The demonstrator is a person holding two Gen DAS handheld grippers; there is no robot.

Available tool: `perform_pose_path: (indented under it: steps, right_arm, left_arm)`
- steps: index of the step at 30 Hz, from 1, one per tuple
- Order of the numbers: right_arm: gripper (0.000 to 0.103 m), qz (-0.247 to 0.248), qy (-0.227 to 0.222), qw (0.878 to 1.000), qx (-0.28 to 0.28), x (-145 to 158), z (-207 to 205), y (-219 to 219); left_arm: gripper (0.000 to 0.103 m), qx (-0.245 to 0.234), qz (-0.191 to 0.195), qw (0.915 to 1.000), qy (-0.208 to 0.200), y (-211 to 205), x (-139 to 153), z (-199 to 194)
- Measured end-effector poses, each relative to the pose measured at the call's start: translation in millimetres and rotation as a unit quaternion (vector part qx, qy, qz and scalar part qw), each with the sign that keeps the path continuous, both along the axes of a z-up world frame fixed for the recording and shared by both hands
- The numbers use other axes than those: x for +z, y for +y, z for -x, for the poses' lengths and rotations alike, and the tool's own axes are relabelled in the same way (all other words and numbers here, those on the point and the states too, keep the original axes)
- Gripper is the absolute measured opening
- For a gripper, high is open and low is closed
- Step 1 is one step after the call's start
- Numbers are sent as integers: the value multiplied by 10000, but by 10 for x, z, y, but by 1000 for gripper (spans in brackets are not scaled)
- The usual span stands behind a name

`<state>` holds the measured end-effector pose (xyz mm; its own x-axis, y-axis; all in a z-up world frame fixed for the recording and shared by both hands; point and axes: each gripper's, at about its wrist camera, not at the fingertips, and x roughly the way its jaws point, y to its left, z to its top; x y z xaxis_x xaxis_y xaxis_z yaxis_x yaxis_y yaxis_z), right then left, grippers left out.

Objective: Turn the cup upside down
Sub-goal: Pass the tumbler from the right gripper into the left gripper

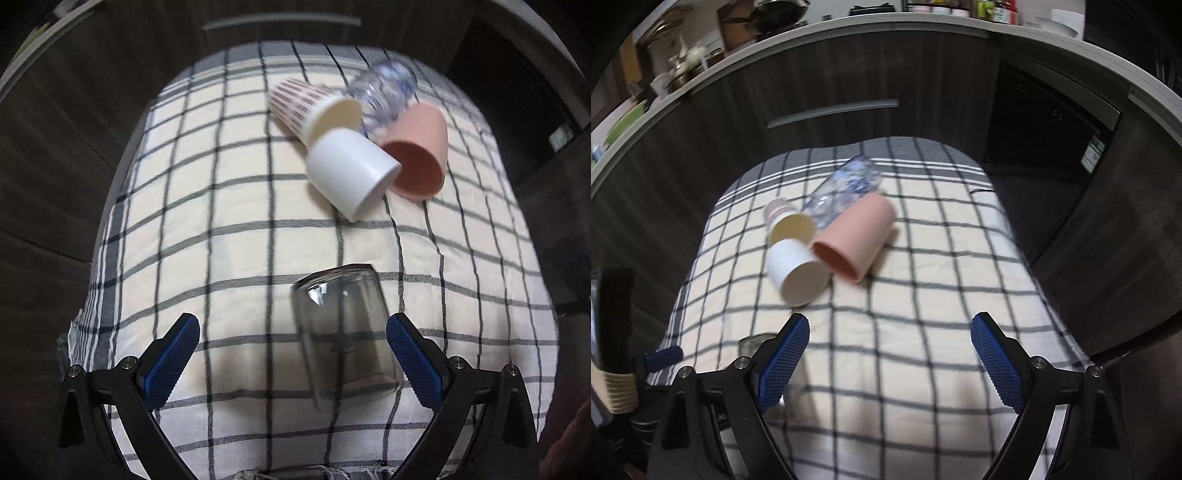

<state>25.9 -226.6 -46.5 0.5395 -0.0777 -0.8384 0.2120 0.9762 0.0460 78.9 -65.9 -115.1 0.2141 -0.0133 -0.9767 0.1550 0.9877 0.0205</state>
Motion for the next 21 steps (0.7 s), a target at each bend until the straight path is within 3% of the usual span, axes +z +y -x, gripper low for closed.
perform_pose_path:
  steps: [8, 16, 21]
  right_arm:
    - [89, -129, 29, 9999, 14, -88, -246, -285]
    - [89, -61, -264, 9994, 215, -53, -399, -311]
    - [89, -333, -238, 9988, 280, -118, -496, -375]
  left_arm:
    - [103, -50, -287, 9968, 745, -268, -198, -291]
    - [102, 42, -514, 9877, 1473, -359, -484, -485]
    - [99, -42, -809, 9813, 1748, -387, -657, -581]
